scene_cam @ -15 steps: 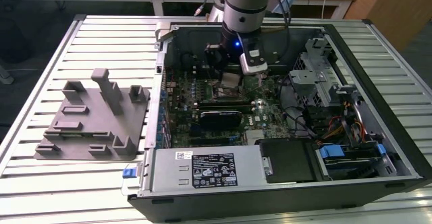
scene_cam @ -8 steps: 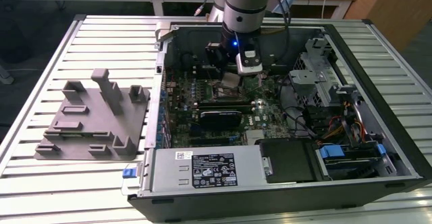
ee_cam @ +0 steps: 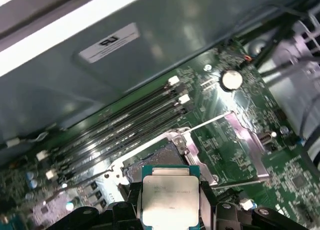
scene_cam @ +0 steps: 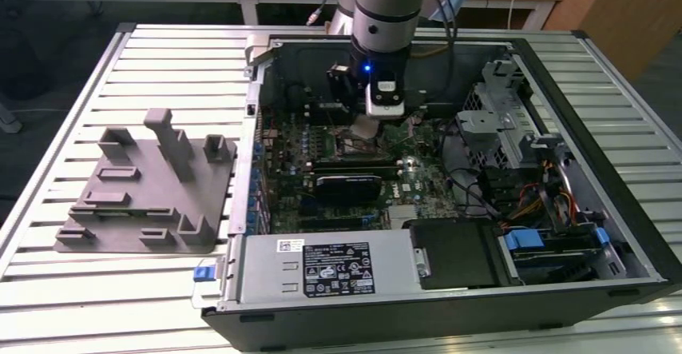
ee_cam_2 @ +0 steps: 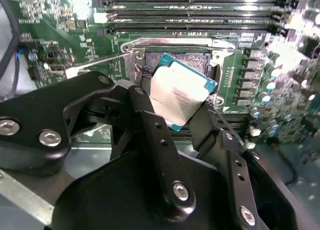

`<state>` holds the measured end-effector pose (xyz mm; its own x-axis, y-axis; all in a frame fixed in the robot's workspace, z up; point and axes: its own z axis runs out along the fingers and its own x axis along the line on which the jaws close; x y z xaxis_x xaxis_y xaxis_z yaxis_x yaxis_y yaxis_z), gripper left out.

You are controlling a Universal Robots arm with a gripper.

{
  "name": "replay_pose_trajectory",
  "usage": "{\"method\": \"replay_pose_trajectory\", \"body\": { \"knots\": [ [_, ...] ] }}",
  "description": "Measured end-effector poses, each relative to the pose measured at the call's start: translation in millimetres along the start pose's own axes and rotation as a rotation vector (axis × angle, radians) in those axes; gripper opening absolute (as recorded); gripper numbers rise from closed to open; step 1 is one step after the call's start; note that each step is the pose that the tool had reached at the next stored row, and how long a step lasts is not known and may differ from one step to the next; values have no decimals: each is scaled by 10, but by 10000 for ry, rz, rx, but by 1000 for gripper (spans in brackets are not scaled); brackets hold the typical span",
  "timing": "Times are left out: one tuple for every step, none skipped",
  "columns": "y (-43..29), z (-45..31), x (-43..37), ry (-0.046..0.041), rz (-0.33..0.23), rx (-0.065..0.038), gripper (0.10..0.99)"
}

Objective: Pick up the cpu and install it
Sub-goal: 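Place the cpu into insertion slot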

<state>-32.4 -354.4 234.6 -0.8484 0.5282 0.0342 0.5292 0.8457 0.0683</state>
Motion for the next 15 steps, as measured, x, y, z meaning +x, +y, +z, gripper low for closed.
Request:
{"method": "replay_pose_trajectory", "body": {
  "knots": [
    [0, 2, 0, -13, 197, -7, 541],
    [0, 3, 0, -26, 376, -13, 541],
    [0, 5, 0, -38, 555, -19, 541],
    [0, 7, 0, -50, 735, -26, 541],
    [0, 8, 0, -62, 913, -32, 541],
    [0, 10, 0, -75, 1094, -38, 541],
    [-1, 11, 0, -87, 1278, -44, 541],
    [-1, 13, -1, -100, 1457, -50, 541],
    [-1, 15, -1, -112, 1636, -56, 541],
    [-1, 16, -1, -125, 1827, -63, 541],
    [-1, 18, -1, -137, 2012, -69, 541],
    [-1, 20, -1, -150, 2190, -75, 541],
    [-1, 21, -1, -162, 2371, -82, 541],
    [-1, 23, -1, -174, 2548, -88, 541],
    [-1, 25, -1, -187, 2729, -94, 541]
  ]
}}
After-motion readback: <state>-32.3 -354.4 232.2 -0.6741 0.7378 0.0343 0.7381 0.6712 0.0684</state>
